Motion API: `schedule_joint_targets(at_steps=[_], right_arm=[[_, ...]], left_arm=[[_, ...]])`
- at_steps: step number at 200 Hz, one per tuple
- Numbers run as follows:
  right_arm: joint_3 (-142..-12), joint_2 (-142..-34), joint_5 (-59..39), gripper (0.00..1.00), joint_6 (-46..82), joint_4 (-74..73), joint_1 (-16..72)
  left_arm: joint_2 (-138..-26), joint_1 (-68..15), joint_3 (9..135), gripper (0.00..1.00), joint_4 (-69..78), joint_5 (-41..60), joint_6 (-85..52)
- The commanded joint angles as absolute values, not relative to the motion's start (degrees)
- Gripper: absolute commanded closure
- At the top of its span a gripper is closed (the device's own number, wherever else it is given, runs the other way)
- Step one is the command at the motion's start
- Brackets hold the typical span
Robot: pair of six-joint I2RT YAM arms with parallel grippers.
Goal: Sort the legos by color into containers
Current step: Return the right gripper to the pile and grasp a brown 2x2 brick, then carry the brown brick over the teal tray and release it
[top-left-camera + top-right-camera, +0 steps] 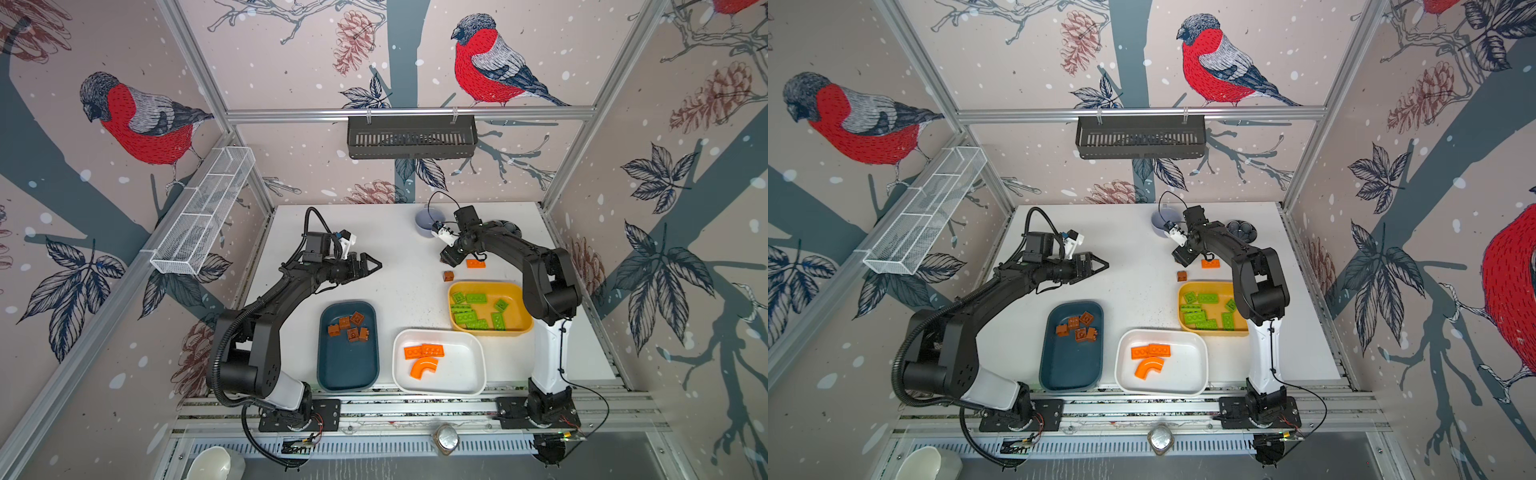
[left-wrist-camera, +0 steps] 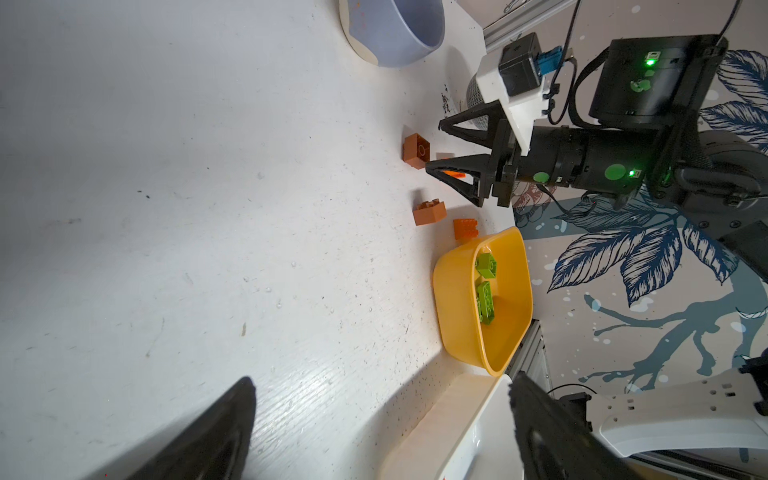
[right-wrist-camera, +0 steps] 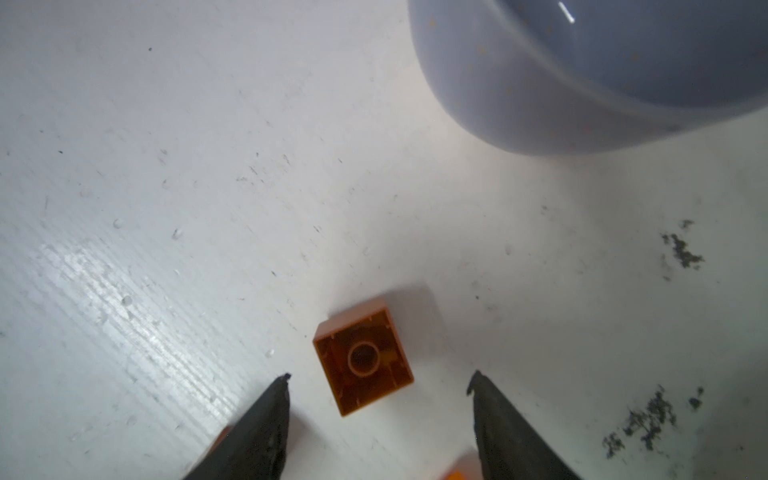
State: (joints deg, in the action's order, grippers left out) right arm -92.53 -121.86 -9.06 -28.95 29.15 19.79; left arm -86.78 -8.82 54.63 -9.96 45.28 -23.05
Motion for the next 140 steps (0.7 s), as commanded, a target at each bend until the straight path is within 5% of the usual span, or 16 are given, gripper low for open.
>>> schedule_joint_targets(at_steps=[1, 48, 111, 140], right_arm=[[-94.44, -123.82, -10.63, 0.30, -32.13, 30.04, 19.53], [-96.98, -127.30, -10.09, 0.38, -32.97, 30.94, 19.67], [-98.47, -127.38, -12.73, 0.67, -32.40, 33.23, 19.61], [-98.25, -124.00, -14.36, 0.69, -30.87, 32.66, 20.73]], left_arm=[[-86.75, -8.81, 55.19, 0.05, -10.11, 45.44, -22.41], [-86.66, -8.87, 55.46, 0.06, -10.62, 45.14, -22.60], [-86.49, -8.79, 55.95, 0.06, -11.83, 44.39, -22.33], [-85.23, -7.29, 56.08, 0.06, -14.10, 43.73, -21.09]])
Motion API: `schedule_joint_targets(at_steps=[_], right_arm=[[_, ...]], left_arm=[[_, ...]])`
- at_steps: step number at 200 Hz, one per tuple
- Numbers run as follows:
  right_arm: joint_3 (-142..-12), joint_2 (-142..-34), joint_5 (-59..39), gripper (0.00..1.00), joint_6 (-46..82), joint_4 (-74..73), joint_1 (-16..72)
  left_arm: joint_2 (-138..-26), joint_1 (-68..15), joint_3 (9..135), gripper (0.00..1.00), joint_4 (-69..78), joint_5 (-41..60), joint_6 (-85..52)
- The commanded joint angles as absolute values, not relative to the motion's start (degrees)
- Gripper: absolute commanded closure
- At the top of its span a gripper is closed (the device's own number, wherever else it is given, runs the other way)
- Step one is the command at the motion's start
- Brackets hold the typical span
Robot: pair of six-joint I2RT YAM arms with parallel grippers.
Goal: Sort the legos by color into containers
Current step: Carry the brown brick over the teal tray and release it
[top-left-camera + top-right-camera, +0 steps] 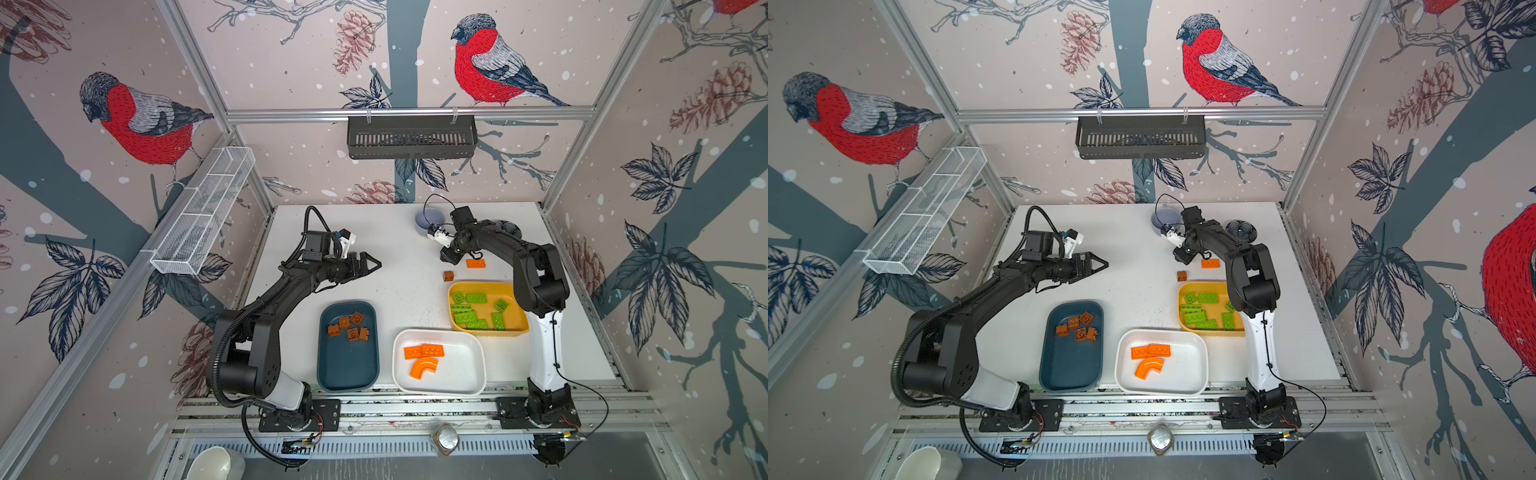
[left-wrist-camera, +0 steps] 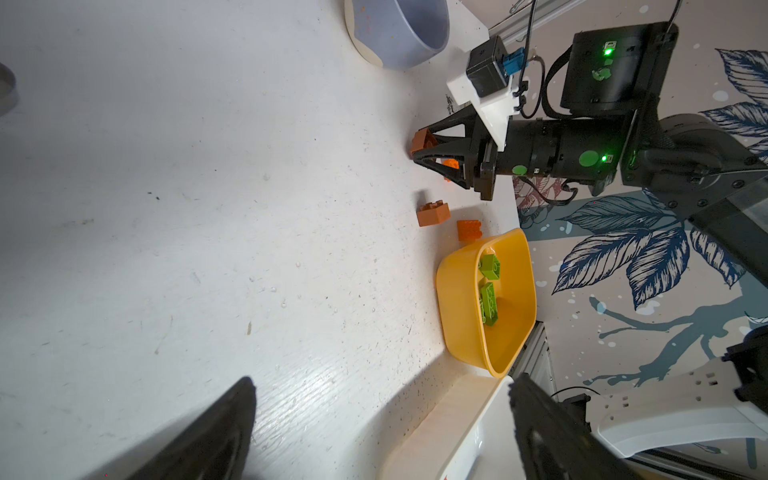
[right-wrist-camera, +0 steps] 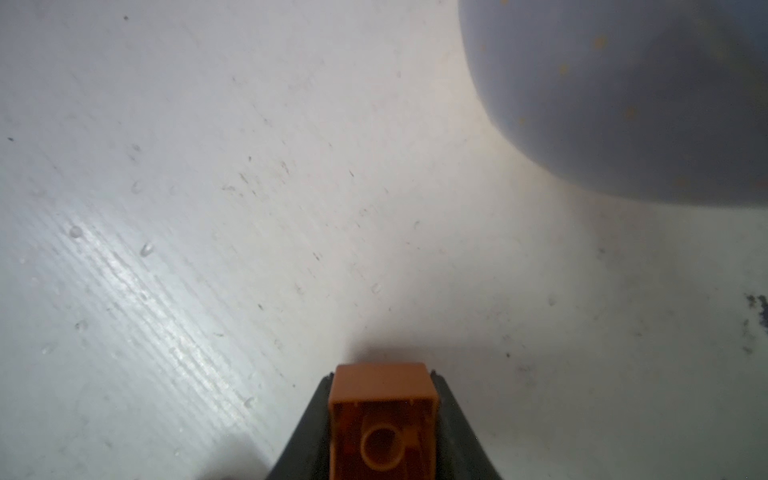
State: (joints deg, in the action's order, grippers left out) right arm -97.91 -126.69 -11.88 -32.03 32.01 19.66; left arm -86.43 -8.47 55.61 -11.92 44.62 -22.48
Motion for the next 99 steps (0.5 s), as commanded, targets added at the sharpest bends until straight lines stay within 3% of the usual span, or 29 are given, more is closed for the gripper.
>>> schedule_joint_targets(at_steps=[1, 99], right_arm=[[-98.26, -123.83, -14.39, 0.69, -30.81, 32.63, 20.78], [-89.52, -108.31, -21.82, 0.69, -24.66, 27.83, 41.11]], left_arm=[[-85.20, -7.21, 56.12, 0.06, -14.26, 43.70, -21.00], [-78.80, 3.53, 52.79, 0.05, -18.61, 43.65, -19.44]])
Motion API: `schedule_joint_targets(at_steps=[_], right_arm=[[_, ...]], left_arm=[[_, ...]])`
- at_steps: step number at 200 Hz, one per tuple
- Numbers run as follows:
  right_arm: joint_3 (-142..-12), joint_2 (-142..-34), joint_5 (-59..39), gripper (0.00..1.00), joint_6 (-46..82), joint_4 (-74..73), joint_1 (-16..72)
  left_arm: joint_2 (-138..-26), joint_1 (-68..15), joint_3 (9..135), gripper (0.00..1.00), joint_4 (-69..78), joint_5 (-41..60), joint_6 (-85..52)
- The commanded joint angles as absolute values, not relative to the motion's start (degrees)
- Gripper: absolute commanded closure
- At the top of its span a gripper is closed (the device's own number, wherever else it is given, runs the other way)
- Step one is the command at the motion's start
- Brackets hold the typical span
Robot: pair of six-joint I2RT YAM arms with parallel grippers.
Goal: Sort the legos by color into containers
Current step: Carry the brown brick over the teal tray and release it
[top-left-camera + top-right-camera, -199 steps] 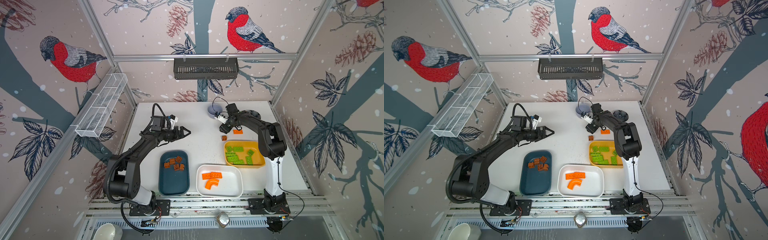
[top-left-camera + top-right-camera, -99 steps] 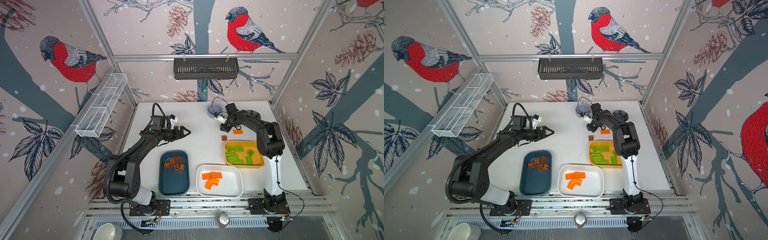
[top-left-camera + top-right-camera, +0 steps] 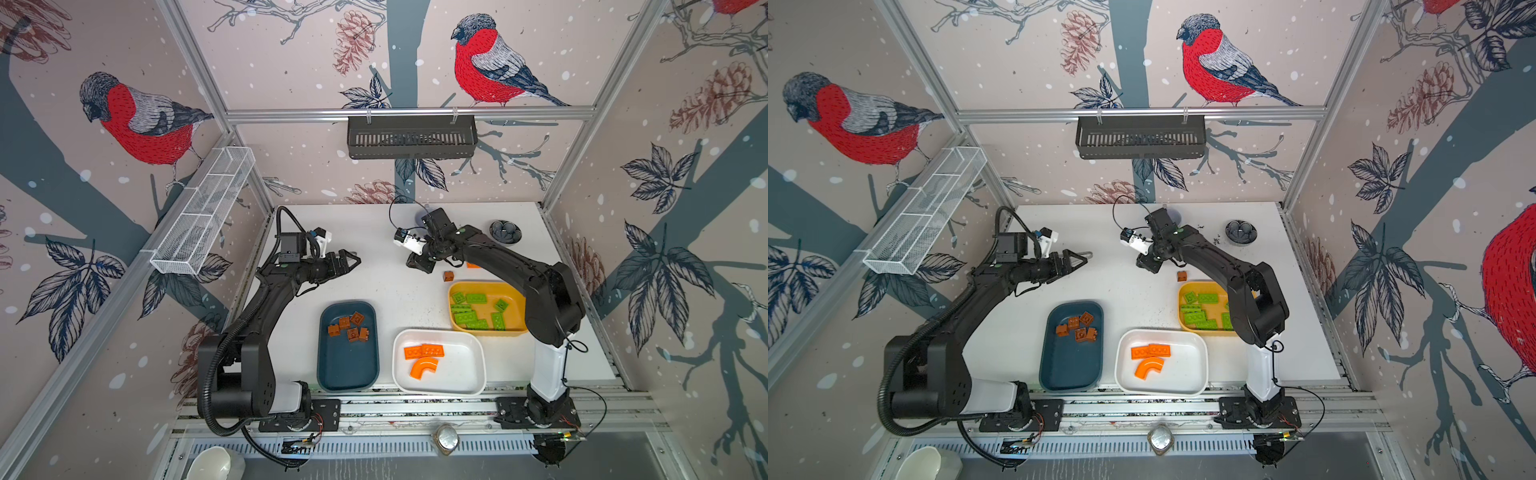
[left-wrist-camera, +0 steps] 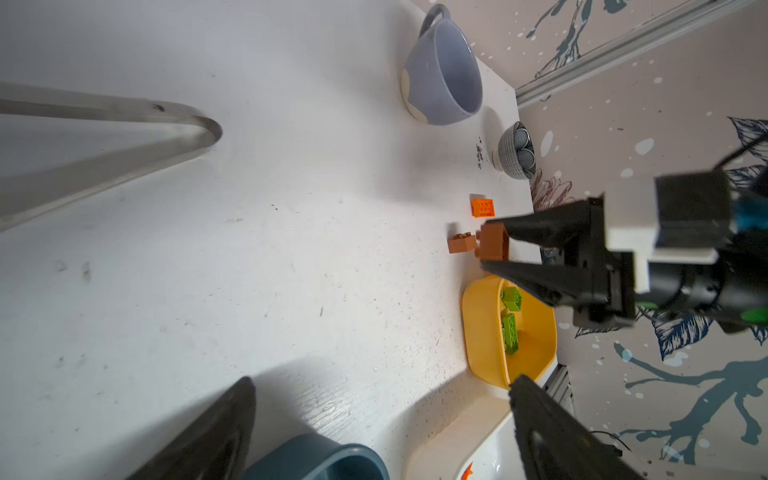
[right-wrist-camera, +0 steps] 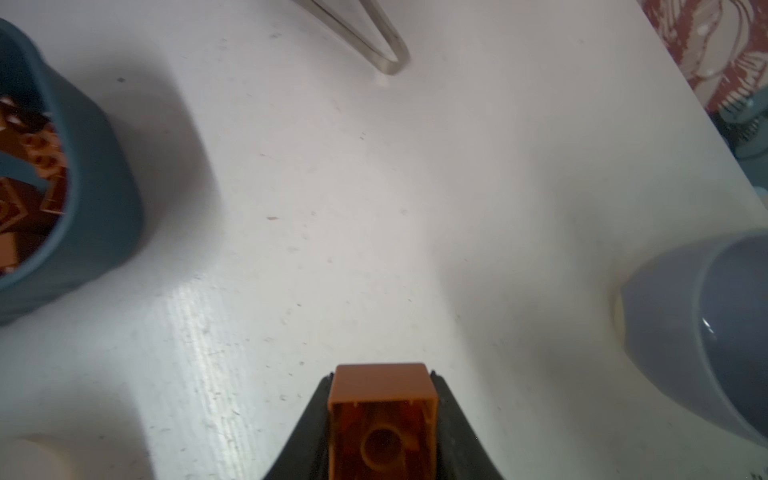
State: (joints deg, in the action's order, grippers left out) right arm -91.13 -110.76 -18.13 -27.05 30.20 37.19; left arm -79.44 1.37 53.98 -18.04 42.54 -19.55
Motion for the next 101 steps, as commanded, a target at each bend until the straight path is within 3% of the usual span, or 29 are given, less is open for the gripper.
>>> schedule_joint_targets(at_steps=[1, 101], right_arm=[[-89.37, -108.16, -21.98, 0.69, -24.64, 27.67, 41.30], [-82.86, -108.01, -26.38, 0.68, -21.34, 17.50, 60.09]], left_arm=[[-78.82, 3.61, 52.68, 0.05, -18.53, 43.71, -19.43], [-79.11, 5.27, 49.77, 0.05, -14.69, 42.91, -22.70]])
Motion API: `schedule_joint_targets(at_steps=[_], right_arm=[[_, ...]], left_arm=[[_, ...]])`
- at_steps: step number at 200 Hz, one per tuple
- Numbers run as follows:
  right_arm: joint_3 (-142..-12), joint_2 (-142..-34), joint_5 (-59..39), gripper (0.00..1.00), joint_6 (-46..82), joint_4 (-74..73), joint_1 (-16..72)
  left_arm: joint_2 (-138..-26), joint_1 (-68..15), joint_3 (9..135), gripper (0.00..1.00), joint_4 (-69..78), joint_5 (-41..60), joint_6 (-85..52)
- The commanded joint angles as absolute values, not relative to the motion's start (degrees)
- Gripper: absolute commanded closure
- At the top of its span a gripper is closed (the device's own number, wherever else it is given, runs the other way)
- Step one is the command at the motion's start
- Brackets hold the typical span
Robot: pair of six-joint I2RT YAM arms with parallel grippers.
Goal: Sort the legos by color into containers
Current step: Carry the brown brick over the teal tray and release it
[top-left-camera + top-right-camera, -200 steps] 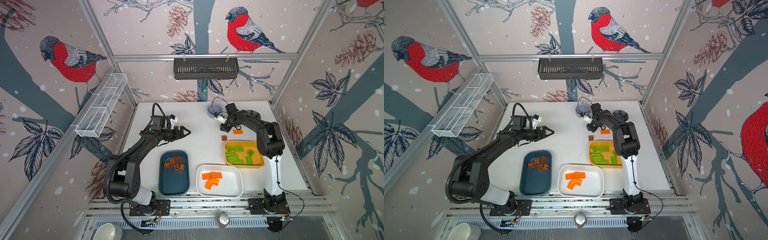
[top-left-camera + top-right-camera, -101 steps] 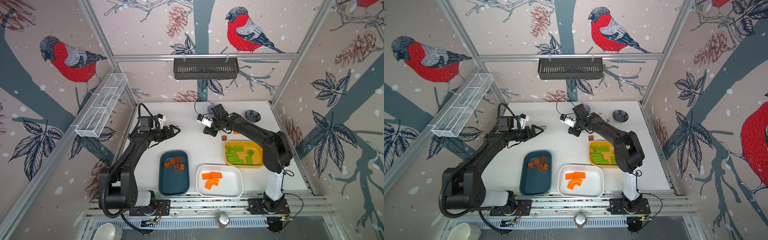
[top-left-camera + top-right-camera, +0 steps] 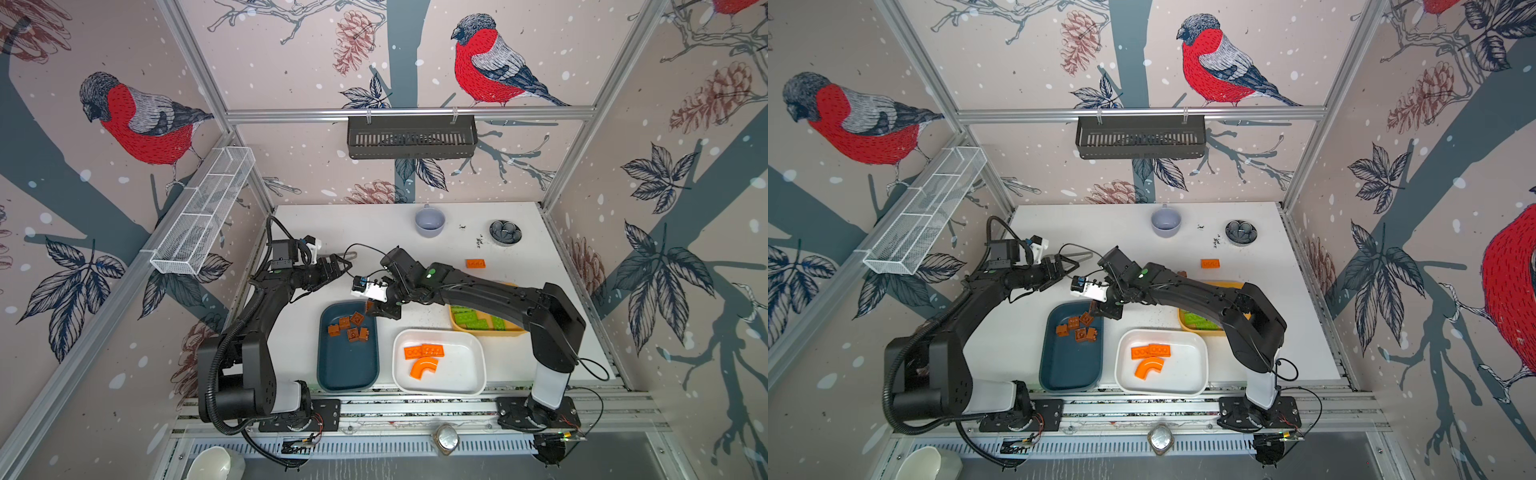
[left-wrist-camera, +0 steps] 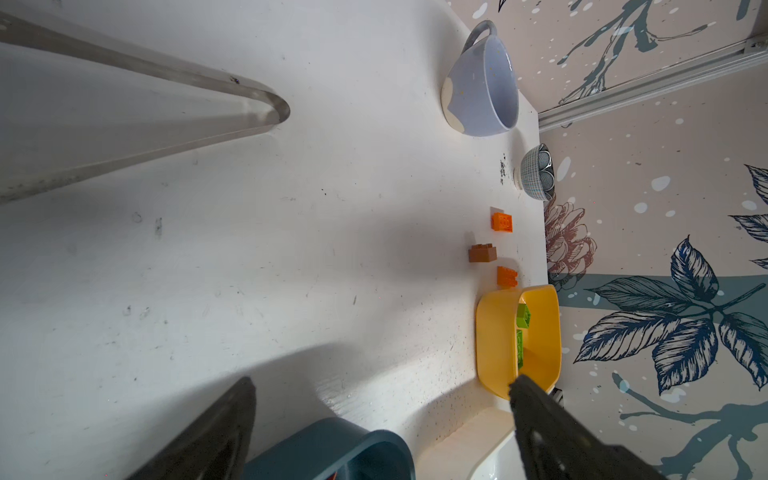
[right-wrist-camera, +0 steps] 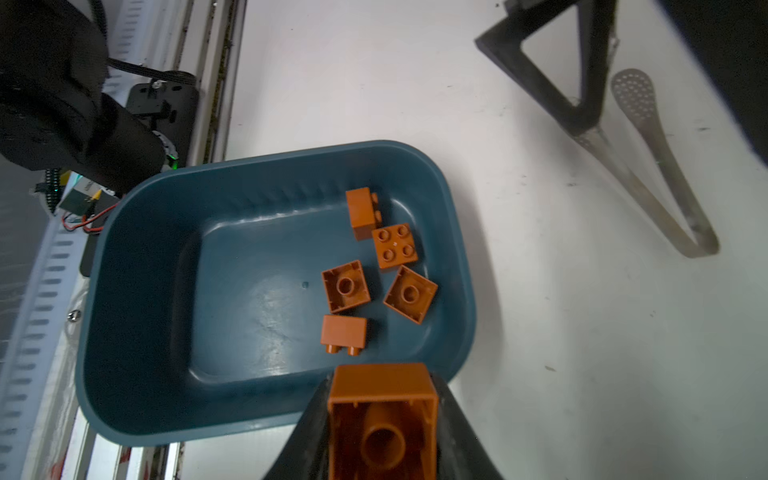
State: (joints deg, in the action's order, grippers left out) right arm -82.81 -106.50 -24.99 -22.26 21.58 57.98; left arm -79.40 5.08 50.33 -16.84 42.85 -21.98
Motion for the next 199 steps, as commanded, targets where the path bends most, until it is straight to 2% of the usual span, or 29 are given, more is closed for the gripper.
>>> schedule_joint_targets(at_steps=[1, 60, 87, 114, 165, 199], right_arm=[[-82.91, -108.15, -26.33, 0.68, -21.39, 17.54, 60.19], [-88.22, -115.82, -26.45, 0.60, -23.02, 17.84, 65.18], [-89.62, -117.77, -26.76, 0.52, -22.66, 16.77, 66.43], [-89.83, -118.04, -26.46, 0.40, -21.74, 15.41, 66.08], [-83.59, -109.56, -25.99, 0.36, -17.59, 15.44, 58.45], [-78.39, -102.19, -20.28, 0.33, -16.61, 20.65, 50.73]], left_arm=[[-79.10, 5.27, 49.72, 0.05, -14.64, 42.90, -22.73], [-79.01, 5.28, 48.85, 0.05, -13.62, 43.66, -23.58], [-78.77, 5.30, 48.57, 0.06, -12.86, 43.96, -23.92], [-78.99, 5.25, 48.70, 0.06, -12.55, 44.30, -24.17], [-79.62, 5.22, 48.57, 0.06, -12.00, 45.16, -24.36], [-80.46, 4.82, 48.51, 0.07, -11.04, 45.75, -24.87]])
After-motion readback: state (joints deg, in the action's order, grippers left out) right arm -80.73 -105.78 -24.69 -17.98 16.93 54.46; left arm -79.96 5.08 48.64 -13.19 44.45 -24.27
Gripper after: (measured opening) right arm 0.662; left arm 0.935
